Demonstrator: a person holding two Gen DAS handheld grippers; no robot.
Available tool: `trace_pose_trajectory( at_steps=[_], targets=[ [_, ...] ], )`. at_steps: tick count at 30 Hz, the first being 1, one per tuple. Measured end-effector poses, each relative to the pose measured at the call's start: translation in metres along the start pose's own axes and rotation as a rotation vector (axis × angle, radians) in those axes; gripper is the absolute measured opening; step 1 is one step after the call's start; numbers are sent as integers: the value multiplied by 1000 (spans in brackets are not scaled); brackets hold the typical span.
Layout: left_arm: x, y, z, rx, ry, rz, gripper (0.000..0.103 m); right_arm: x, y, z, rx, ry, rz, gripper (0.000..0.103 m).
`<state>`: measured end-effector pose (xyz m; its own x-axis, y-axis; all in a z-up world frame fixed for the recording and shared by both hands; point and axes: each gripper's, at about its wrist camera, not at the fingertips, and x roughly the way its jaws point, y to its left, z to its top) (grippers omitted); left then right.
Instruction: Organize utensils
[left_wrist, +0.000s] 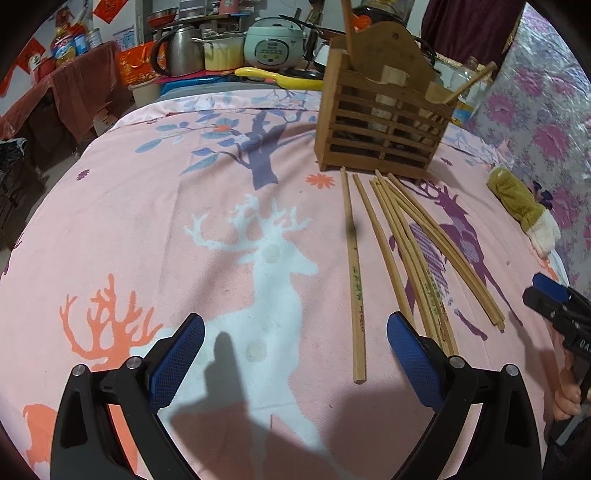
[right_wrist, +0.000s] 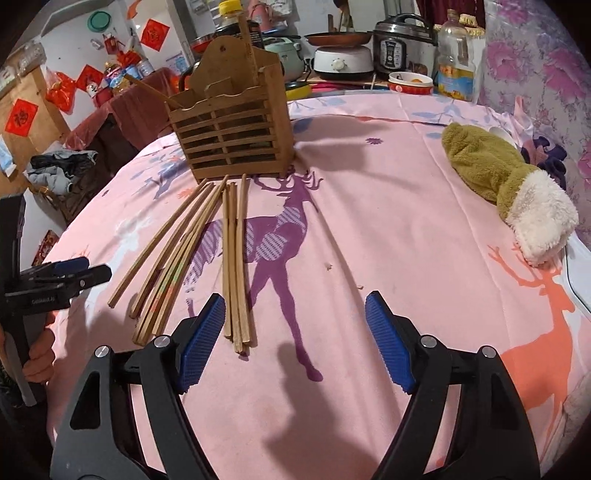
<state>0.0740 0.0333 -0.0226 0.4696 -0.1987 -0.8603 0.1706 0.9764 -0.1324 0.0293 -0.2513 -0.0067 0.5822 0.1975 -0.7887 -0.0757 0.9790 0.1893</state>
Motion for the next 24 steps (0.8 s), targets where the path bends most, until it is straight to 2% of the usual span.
trace_pose_trajectory(
  at_steps=[7,15,17,19,24],
  targets=[
    [8,-16,-7,72,52,-44,66,6,-17,2,89,31,14,76],
    [10,-33,-14,156,41,2,39,6,-15,2,89,31,19,76],
    [11,-29,-10,145,35,28,26,6,-15,1,88,31,22,76],
    [13,-20,-6,113,33,47,20,6,-14,1,84,32,29,76],
    [12,-8,-2,62,38,35,19,11,-2,-1,20,45,3,74]
  ],
)
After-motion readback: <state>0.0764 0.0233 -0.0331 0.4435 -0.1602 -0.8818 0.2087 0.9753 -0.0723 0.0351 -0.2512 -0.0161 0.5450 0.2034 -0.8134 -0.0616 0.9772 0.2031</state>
